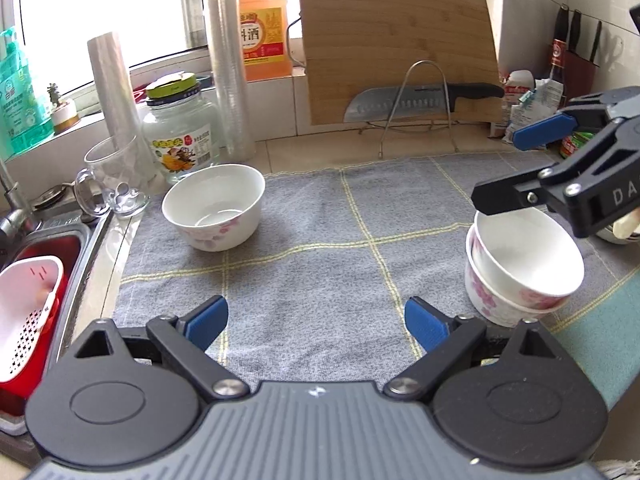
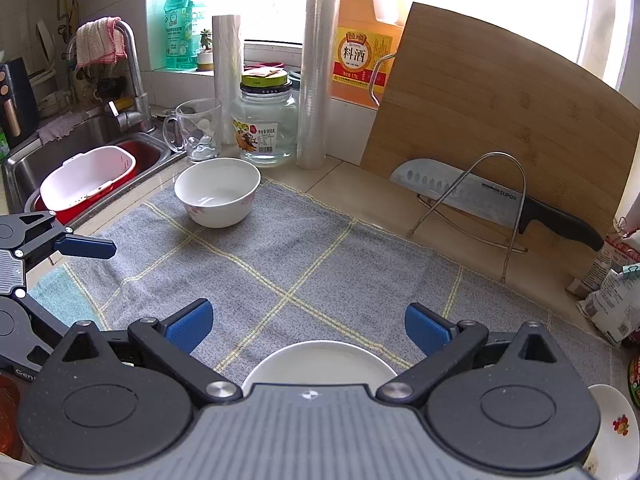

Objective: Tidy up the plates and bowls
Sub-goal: 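Open the right gripper and withdraw it from the stacked bowls, then move the left gripper to the plain white bowl and grasp its rim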

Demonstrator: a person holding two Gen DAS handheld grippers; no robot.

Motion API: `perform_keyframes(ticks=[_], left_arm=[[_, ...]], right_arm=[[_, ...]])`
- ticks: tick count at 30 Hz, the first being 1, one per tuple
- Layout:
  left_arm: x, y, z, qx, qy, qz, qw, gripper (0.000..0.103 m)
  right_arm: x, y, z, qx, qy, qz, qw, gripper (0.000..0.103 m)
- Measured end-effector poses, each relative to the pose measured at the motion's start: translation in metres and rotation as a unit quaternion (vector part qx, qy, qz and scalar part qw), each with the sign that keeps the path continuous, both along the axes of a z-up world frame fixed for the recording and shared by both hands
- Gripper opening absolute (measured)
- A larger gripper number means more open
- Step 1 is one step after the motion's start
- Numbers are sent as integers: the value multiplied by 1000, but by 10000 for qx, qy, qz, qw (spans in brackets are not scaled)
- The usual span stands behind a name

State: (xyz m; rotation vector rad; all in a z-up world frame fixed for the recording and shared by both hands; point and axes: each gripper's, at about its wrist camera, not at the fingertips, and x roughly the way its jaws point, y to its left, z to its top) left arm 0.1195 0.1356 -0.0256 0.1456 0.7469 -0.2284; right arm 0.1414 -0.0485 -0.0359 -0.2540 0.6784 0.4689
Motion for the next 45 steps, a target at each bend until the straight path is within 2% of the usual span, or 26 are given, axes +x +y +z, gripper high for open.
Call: perform_keyframes(ticks=[3,7,14,20,31,41,45], left_arm=[[-3,7,8,139,-9,358,9993,95],[-9,18,21,340,-135,576,9977,95],[15,50,31,195,-311,749,9965,95],[46,81,25,129,-339,410,9985,97],[100,127,13,42,-253,-345,9991,97],[131,135,0,-41,-45,-717,9974,97],[147,131,-4,-60,38,-867,9962,97]], right_arm=[[-3,4,2,106,-169,165,9997,103],[-5,14,1,309,-111,484,9983,103],[-18,37,7,480,-221,557,9970,103],[-13,72,0,259,-244,398,9986,103],[20,150,-51,94,517,-40,9986,103],[52,169,-74,84,749,-517,9958,103],[60,175,-79,21,659,-588,9961,103]])
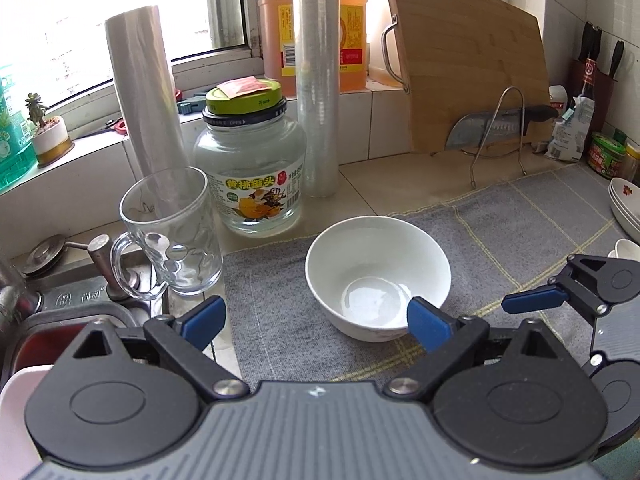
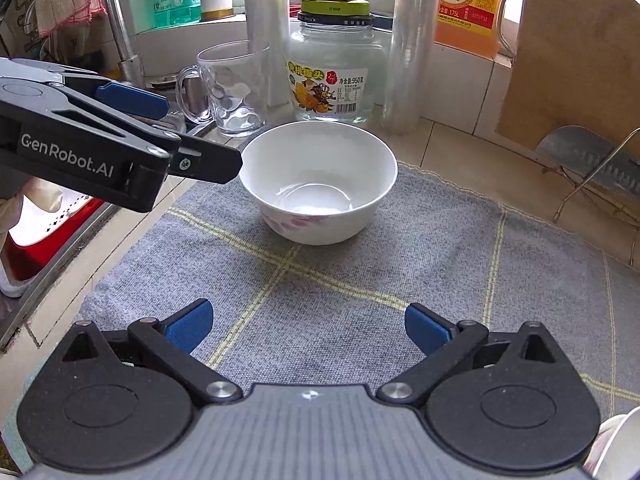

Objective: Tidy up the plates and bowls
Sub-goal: 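Move the left gripper to the plain white bowl and grasp its rim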

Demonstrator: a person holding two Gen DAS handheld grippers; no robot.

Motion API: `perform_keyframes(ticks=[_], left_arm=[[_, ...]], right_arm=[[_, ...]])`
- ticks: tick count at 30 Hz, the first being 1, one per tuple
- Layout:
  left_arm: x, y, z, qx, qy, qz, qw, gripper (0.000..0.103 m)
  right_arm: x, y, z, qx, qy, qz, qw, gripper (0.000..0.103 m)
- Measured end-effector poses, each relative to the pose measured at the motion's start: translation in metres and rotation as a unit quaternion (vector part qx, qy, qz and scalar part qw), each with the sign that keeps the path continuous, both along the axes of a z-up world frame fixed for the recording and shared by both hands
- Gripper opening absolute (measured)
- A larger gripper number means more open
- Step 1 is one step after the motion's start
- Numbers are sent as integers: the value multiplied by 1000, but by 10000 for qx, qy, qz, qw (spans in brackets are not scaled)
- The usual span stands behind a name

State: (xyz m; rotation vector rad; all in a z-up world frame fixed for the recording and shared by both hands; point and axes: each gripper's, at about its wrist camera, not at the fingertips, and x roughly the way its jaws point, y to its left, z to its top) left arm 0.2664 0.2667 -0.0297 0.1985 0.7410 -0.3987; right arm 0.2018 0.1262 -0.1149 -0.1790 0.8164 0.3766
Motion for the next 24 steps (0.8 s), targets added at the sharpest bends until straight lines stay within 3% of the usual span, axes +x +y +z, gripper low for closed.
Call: perform_keyframes(ticks=[13,18,24], left_arm=[[54,-24,-19,174,458,-649,9967,93],[67,-27,-21,88,701,-812,9942,81],[76,-31,-21,137,849,-980,9915,74]], right_arm=[[31,5,-9,76,-170,-152,9997,103],[37,14,-8,-36,-404,-25,9992,103],[42,18,-4,-56,-586,96,9982,102]])
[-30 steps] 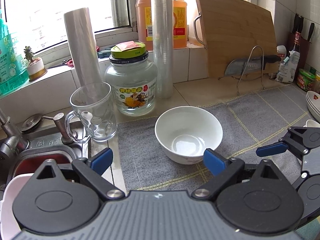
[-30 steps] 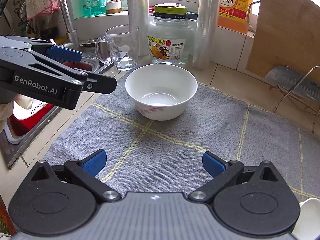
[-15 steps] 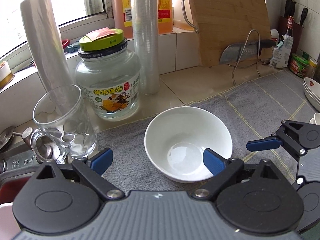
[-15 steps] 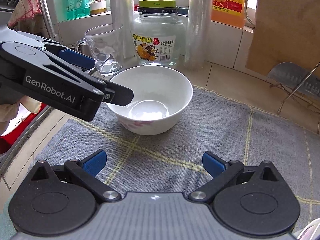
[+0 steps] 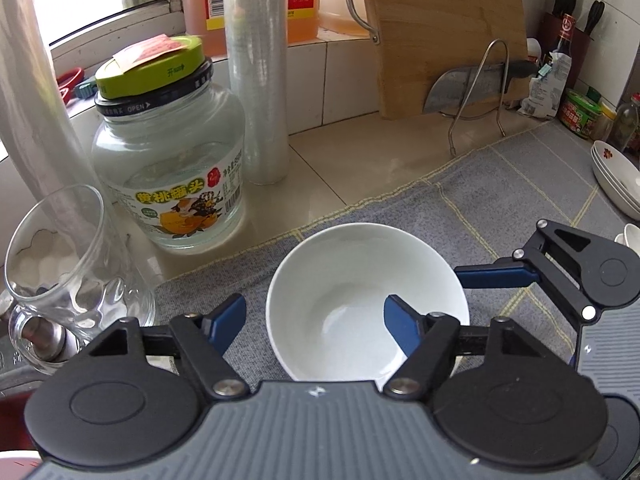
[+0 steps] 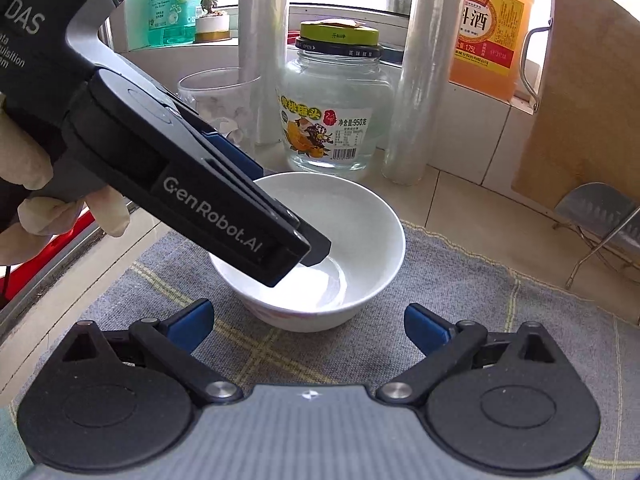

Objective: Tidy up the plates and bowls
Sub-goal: 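Move the left gripper to the plain white bowl and grasp its rim, then lift and carry the white bowl with the left gripper toward the bowl stack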

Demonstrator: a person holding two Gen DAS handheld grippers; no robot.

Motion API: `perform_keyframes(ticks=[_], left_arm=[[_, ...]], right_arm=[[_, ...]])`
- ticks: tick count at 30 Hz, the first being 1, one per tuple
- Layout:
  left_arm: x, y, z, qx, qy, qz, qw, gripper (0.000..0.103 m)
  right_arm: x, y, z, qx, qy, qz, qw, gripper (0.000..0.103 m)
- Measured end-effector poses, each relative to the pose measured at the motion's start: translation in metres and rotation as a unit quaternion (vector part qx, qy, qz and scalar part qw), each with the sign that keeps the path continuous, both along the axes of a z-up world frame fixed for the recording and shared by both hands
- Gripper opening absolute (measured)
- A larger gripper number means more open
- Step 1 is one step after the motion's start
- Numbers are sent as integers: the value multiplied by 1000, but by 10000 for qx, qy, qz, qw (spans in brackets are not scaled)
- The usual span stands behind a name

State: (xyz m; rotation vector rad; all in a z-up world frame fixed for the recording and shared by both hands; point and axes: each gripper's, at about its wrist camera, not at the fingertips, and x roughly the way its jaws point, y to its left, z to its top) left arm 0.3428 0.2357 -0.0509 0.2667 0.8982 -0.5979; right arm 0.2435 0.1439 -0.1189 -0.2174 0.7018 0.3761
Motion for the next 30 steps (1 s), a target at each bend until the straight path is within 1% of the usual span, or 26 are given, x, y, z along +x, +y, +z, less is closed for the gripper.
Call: perform_keyframes(ticks=[2,5,7,10,12,15,22,30], left_arm=[[3,-3,0,20,51,-86,9999,73],[6,-6,0,72,94,-220,9997,68],[7,-10,-1,145,107,-312,9994,67],[8,-11,-1,186,114,-409,9989,64],[10,-11,0,200,159,-468,9986,63],[14,-9,1,150,285,-538,9980,60],[20,-10,3,193,454,-702,9963,60],[23,-11,4,198,594,-752,9952,59]], right_arm=[[2,0,1,-16,-38,22,10000,102],[4,0,0,-63,-82,62,9999,100],[6,-1,1,-60,-83,96,9999,95],[5,0,0,-70,-98,163,9998,90],[4,0,1,-105,-144,184,9997,90],[2,2,2,-133,-197,241,9994,89],[1,0,4,-83,-205,275,9994,89],[2,1,4,-76,-186,250,9995,88]])
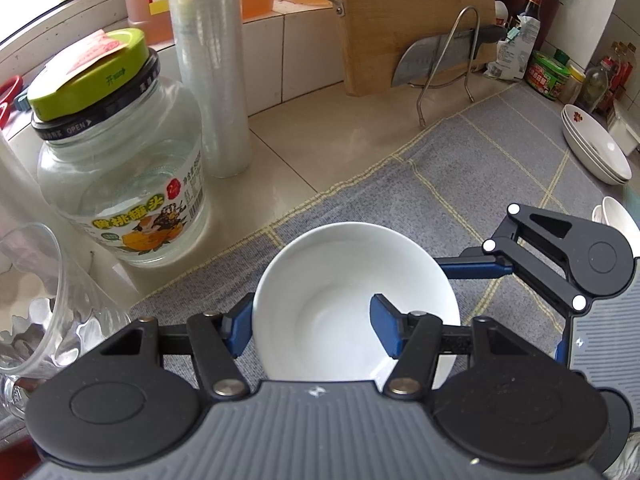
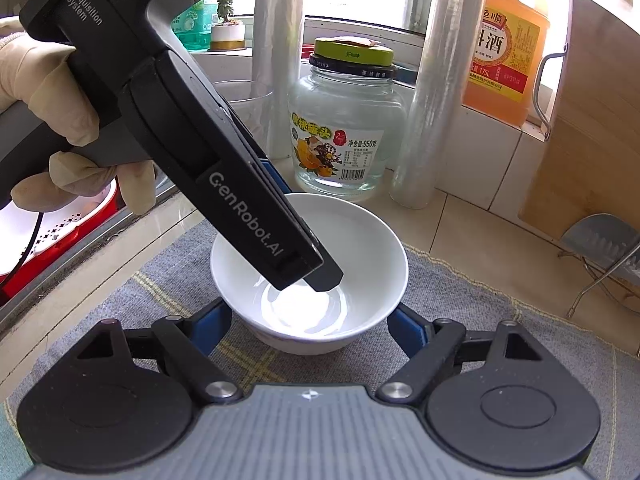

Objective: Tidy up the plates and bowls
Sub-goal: 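Lift and carry the white bowl with the left gripper toward the bowl stack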

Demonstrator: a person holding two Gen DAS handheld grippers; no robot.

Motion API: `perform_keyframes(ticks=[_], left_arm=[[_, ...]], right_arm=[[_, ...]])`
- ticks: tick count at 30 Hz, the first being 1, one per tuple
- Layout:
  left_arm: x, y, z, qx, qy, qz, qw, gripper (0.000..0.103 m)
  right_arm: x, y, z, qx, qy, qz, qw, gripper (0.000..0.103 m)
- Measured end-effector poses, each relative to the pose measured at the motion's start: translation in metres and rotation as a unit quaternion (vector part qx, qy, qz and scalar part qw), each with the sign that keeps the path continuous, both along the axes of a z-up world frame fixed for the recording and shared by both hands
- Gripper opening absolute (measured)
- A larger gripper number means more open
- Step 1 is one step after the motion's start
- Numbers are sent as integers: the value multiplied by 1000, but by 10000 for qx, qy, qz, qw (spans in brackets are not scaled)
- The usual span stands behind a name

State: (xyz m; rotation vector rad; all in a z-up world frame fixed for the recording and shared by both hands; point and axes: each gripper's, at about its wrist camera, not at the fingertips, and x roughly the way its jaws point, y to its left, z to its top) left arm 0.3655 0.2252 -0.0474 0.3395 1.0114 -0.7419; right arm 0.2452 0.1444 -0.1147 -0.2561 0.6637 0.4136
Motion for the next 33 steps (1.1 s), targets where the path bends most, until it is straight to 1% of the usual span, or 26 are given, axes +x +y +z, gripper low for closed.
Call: perform_keyframes(ticks=[4,15,25,33], left_arm=[[1,3,0,-68,70,17,10000,59],[-5,1,4,-36,52,-52,10000,59],[-28,-4,21,-50,-53,-121,9999,59],[-53,-19,38,-11,-164,-114,9998,59]], right_arm=[[1,0,1,-5,26,-15,10000,88],[-1,-1,4,-5,111,-34,9999,88],[-22,-6,19,-62,133,22,9999,88],[-45,-18,34,-35,155,65,9999,88]])
